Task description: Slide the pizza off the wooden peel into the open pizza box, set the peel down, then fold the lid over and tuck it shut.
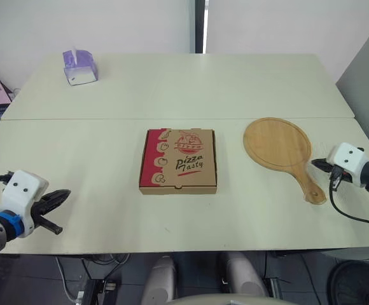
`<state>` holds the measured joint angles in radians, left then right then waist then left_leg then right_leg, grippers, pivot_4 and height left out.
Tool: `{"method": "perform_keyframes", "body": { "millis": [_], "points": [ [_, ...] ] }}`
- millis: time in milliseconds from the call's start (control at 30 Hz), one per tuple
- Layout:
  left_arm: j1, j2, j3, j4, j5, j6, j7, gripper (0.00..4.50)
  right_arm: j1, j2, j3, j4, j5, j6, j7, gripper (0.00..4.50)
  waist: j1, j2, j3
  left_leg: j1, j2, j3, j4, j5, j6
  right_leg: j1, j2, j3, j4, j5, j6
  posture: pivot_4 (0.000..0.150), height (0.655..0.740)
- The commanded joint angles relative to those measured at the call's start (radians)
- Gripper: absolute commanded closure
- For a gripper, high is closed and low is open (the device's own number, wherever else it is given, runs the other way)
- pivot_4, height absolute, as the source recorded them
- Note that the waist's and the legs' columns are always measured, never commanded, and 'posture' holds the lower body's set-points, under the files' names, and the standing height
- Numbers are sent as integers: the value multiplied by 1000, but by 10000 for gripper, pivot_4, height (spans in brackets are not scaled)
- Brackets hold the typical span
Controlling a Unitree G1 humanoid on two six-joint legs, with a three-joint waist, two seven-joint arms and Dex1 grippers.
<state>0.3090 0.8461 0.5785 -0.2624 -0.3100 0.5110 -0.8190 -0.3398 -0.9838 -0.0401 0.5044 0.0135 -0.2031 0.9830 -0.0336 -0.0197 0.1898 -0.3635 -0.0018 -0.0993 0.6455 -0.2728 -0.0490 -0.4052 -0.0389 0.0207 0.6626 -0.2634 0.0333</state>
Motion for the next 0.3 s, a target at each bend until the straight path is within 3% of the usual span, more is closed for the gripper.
{"method": "perform_keyframes", "body": {
  "millis": [33,300],
  "points": [
    [-7,24,35,8,-4,-18,-10,45000,-44,-27,-9,51,-11,-51,12,44429,0,0,0,0,0,0,0,0,0,0,0,0,0,0,0,1500,7400],
    [-80,55,1,70,19,-3,0,45000,-67,-28,0,92,-27,-62,41,44429,1,0,0,0,0,0,0,0,0,0,0,1,0,0,0,1500,7400]
  ]
}}
